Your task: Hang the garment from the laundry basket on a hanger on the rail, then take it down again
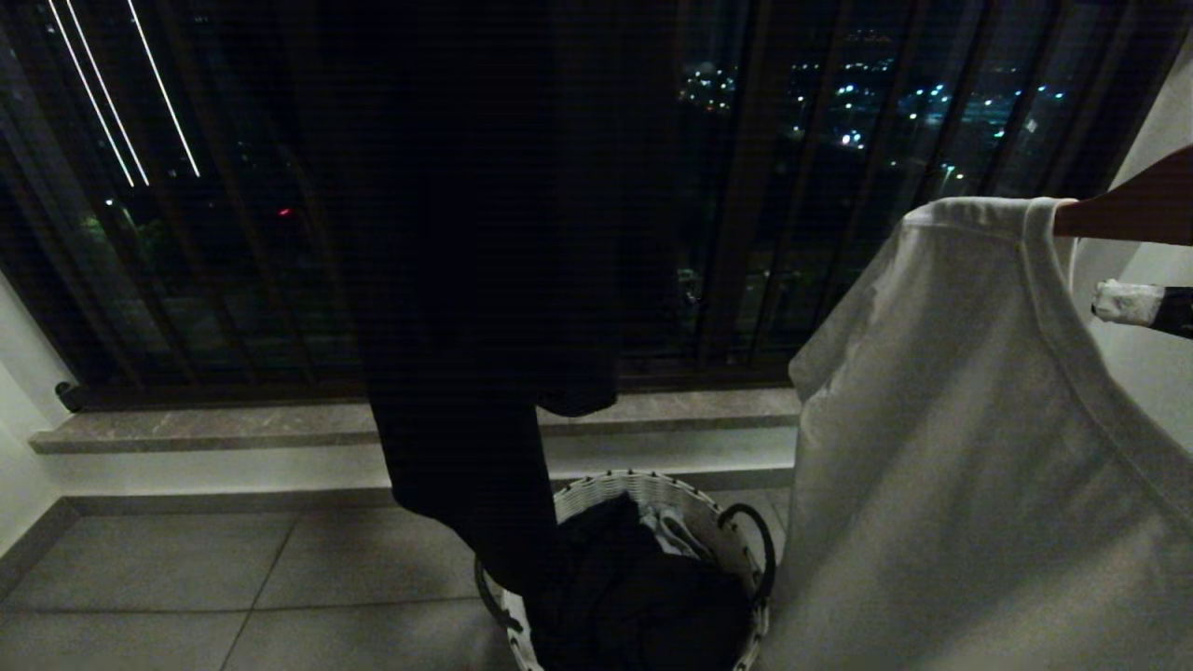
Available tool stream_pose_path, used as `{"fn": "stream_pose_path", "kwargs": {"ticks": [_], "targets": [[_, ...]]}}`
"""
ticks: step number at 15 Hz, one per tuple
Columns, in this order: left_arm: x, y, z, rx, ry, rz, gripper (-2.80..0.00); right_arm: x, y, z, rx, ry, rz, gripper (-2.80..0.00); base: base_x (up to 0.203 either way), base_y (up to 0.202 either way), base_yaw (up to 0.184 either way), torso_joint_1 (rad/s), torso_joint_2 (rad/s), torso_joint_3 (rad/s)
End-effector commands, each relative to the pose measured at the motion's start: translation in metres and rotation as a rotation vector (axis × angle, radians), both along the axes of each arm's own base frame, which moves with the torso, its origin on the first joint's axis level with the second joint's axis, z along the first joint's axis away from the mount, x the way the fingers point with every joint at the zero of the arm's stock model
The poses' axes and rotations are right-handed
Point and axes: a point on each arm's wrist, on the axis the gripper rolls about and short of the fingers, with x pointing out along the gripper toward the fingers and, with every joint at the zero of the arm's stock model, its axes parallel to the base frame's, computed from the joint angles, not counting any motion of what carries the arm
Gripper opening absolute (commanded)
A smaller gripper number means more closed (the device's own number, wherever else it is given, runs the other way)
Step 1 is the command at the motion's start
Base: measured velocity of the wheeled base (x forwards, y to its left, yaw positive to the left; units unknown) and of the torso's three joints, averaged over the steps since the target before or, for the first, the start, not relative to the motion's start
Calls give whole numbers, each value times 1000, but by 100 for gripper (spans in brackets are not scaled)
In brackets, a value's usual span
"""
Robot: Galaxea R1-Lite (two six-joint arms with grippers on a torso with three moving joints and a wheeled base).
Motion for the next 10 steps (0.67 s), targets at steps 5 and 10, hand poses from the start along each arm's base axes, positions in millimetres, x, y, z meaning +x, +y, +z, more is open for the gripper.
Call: {"fn": "stream_pose_path", "kwargs": {"ticks": [5,10], "targets": [[0,0,-1,0,1,-1,-280,-9,1,13,-7,-54,7,-280,0,0,0,0,0,0],[0,0,-1,0,1,-1,-280,-19,3,31,19,-44,13,-280,0,0,0,0,0,0]]}}
